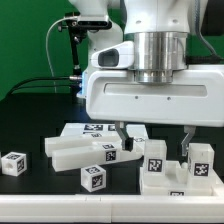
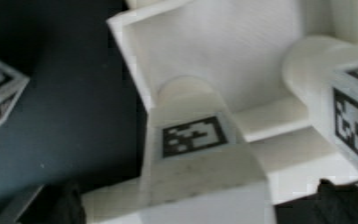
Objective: Assemble chair
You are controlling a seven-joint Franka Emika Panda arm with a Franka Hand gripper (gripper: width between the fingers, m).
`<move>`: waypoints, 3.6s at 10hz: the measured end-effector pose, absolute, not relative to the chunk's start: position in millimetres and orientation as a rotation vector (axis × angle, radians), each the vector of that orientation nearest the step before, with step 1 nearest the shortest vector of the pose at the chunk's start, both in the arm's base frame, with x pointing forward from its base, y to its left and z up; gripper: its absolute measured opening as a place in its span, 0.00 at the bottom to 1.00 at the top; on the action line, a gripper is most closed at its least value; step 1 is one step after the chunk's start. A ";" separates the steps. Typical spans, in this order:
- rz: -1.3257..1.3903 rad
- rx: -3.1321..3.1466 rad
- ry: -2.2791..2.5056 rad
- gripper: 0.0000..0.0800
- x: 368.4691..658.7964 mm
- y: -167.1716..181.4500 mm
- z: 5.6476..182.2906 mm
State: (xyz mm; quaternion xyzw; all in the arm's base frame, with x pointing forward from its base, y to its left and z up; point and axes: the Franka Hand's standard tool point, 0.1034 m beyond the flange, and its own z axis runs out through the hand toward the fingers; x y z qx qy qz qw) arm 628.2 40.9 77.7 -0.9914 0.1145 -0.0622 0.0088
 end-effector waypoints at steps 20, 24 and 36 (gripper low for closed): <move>-0.187 -2.857 1.117 0.81 641.4 44.3 85.9; -0.224 -3.067 0.591 0.81 639.7 45.2 82.4; -0.184 -2.251 2.043 0.35 643.3 53.8 80.5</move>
Offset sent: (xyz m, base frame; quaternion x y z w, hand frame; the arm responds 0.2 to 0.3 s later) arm 0.0000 0.0000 0.0000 0.0000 0.0000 0.1296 0.9916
